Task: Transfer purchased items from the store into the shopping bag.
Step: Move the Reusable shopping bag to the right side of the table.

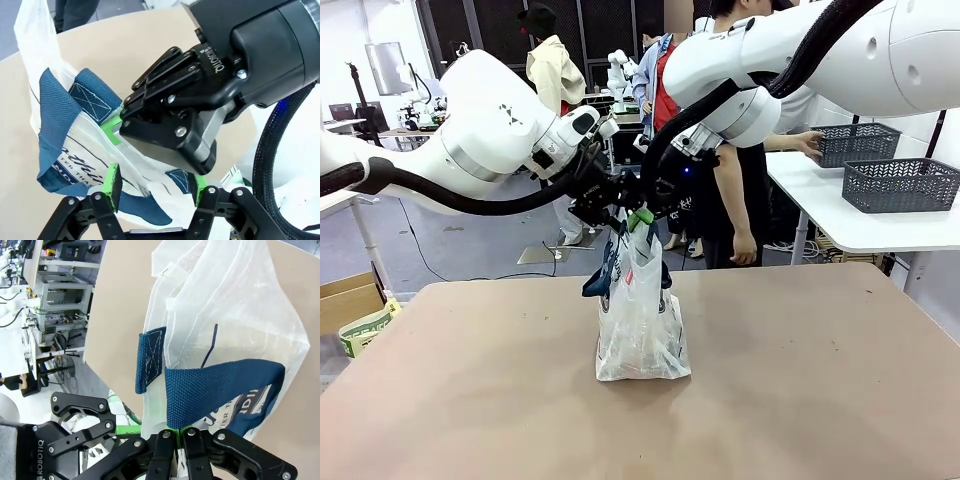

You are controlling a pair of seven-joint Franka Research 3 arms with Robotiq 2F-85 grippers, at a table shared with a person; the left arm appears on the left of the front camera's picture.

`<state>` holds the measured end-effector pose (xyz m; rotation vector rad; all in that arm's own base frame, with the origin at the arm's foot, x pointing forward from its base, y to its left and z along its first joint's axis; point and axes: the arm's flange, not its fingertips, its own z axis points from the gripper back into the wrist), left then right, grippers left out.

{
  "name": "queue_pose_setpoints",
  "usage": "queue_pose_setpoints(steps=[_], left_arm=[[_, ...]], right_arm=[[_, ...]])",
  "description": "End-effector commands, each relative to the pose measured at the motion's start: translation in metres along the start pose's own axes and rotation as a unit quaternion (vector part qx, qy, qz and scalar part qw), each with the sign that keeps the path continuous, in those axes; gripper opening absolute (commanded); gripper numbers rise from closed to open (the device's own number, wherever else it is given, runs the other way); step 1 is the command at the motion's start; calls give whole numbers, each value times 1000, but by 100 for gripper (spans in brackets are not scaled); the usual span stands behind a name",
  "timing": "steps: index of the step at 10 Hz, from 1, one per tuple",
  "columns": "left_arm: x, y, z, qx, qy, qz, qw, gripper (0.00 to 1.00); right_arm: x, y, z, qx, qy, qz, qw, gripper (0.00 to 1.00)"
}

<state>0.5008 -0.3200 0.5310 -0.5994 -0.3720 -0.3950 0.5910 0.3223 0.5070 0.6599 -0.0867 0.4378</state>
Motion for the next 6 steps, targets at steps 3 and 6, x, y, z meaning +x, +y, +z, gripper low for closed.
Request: queue_pose_setpoints(steps=[3,6], left_arm=[[-8,-2,3,-20,-7,-18,1000,69],[-7,-5,1,-21,-7,-6,1000,69]], right_arm=[[-1,1,-3,5,0,0,1000,0],[-1,1,-3,7,-1,-2,1000,0]])
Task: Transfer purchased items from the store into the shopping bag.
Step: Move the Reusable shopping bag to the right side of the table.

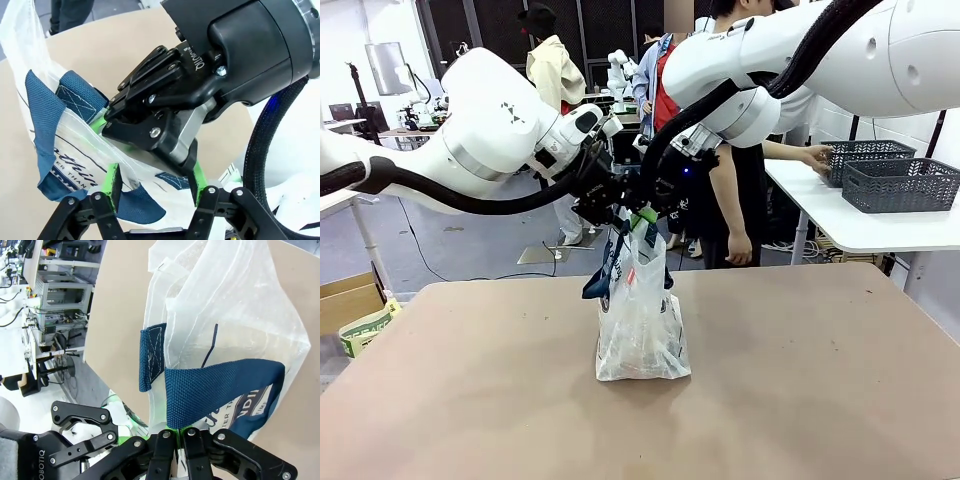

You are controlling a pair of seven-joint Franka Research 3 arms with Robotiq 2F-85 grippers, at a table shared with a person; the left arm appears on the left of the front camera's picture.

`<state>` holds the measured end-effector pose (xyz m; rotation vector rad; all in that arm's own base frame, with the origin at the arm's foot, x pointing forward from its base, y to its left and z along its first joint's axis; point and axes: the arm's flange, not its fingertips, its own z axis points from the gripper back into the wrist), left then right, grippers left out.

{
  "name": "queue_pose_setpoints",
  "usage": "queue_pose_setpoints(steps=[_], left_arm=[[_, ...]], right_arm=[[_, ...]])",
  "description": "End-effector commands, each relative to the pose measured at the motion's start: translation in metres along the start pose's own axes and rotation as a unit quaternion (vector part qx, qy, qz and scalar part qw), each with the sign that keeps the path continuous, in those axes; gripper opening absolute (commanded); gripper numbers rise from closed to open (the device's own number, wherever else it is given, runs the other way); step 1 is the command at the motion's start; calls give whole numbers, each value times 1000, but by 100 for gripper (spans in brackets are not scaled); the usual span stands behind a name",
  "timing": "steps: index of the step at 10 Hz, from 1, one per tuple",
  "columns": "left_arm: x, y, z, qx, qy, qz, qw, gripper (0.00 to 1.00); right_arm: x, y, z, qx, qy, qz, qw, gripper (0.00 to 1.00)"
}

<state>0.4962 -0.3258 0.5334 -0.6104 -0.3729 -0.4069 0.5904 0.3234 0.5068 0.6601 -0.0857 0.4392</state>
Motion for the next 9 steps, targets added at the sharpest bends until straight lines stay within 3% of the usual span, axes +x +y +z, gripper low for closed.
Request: queue_pose_setpoints(steps=[1,4,6,9], left_arm=[[-5,-1,2,-12,1,9,1000,69],[-9,-13,1,15,15,19,1000,69],[-8,-13,1,18,16,66,998,69],[-9,-14,-6,32,43,89,995,69]], right_arm=[[-1,1,-2,6,-1,-5,1000,0],[0,0,-2,8,-1,-6,1000,0],[0,0,-2,8,-1,-6,1000,0],[1,-1,-1,7,-1,-8,1000,0]])
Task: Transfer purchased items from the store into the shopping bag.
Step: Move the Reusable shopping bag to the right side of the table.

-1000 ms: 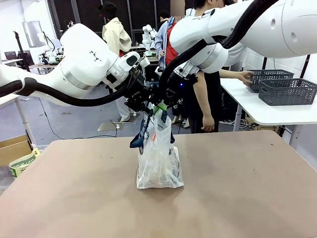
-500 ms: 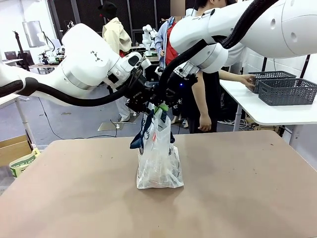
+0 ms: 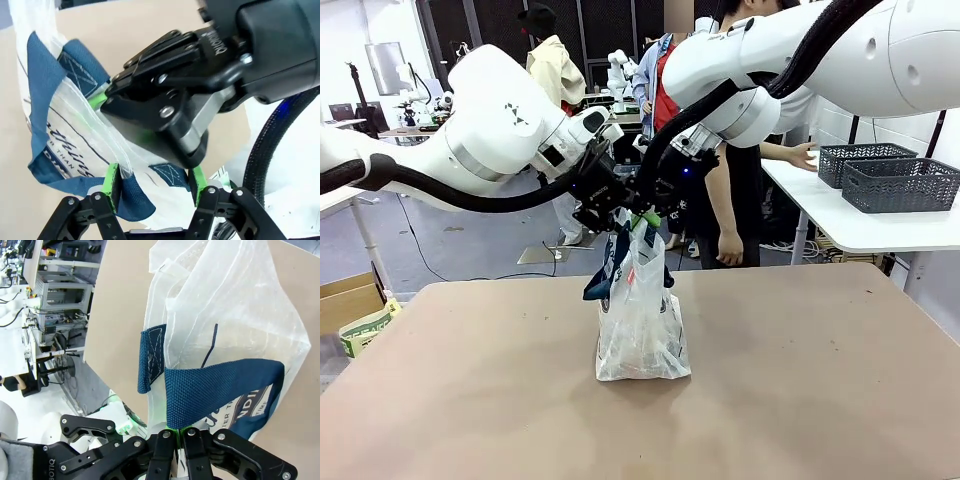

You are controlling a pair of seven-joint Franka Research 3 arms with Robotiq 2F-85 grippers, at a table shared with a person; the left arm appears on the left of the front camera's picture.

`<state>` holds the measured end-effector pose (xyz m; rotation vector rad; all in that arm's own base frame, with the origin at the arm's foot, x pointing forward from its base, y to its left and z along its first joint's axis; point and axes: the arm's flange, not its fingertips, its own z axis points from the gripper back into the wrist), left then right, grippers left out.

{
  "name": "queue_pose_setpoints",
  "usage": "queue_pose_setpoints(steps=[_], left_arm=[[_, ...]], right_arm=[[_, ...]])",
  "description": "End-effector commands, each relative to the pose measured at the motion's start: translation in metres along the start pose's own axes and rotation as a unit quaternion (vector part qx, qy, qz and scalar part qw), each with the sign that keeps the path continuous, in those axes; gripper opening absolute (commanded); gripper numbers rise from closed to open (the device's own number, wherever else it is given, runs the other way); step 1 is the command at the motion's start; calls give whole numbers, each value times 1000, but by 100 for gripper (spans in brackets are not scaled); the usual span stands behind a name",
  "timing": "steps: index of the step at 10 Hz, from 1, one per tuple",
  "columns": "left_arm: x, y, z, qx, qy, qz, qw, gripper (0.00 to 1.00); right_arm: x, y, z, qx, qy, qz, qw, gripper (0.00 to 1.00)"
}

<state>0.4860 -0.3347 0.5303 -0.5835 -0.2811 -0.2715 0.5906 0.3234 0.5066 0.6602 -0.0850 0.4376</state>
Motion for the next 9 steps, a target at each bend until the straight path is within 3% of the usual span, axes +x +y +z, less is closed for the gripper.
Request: queue_pose_setpoints(steps=[1,9], left_arm=[[-2,-7,-2,27,21,22,999,69],[2,-15,-20,62,43,28,997,69]], right_arm=[[1,-1,-1,7,-1,-7,1000,0],[0,-1,-3,12,1,-10,1000,0]])
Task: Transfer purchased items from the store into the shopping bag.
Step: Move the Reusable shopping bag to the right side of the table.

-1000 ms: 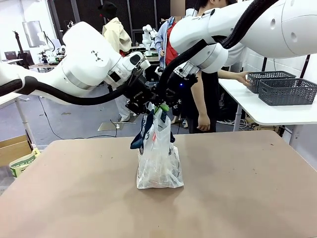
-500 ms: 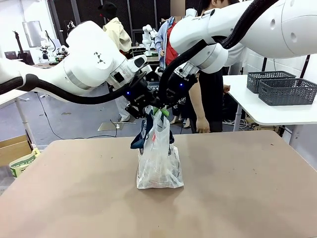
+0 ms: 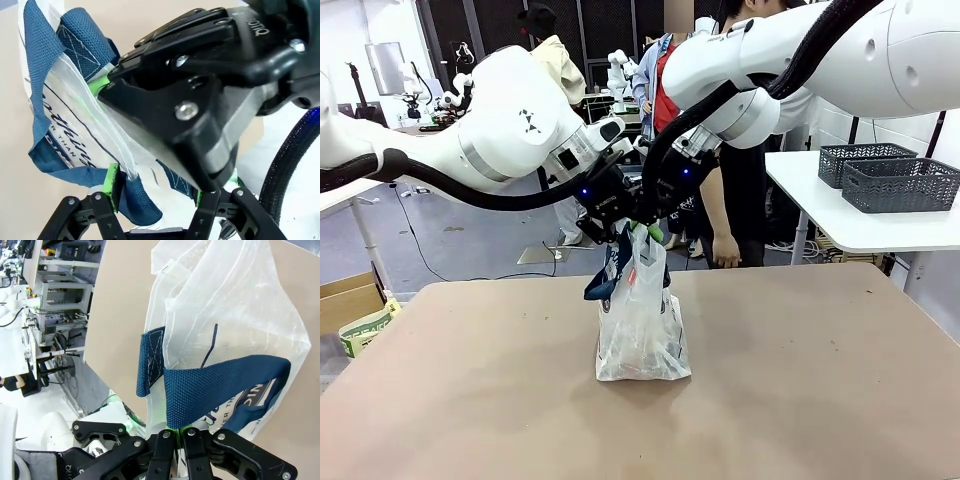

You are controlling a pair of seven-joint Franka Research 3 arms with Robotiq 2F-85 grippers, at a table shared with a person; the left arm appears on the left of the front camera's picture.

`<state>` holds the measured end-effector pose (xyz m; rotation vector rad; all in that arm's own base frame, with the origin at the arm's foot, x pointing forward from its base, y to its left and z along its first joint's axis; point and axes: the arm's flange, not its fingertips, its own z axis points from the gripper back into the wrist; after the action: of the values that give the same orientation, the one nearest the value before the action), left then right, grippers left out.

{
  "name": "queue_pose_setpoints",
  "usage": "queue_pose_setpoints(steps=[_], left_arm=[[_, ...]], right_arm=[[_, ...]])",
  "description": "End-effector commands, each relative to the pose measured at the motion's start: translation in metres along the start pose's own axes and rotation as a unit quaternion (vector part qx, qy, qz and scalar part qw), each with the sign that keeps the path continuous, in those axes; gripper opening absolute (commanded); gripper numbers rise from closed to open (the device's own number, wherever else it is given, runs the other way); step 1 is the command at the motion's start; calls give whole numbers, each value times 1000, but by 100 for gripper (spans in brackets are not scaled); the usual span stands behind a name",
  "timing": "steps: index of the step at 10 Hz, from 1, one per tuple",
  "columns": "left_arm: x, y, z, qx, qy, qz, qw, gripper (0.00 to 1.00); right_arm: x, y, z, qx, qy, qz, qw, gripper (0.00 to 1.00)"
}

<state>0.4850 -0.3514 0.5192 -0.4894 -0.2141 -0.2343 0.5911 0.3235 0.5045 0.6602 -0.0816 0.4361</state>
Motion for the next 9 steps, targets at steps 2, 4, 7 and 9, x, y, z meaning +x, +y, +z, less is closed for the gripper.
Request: queue_pose_setpoints(steps=[2,4,7,9], left_arm=[[4,-9,-2,20,12,4,1000,69],[5,-8,-7,15,18,4,1000,69],[4,-6,-5,27,14,-3,1000,23],[5,-5,2,32,4,-3,999,0]], right_arm=[[-1,1,-1,12,-2,-10,1000,0],[-1,1,-1,13,-3,-10,1000,0],[-2,1,0,14,-4,-8,1000,0],[-2,1,1,15,-4,-5,1000,0]])
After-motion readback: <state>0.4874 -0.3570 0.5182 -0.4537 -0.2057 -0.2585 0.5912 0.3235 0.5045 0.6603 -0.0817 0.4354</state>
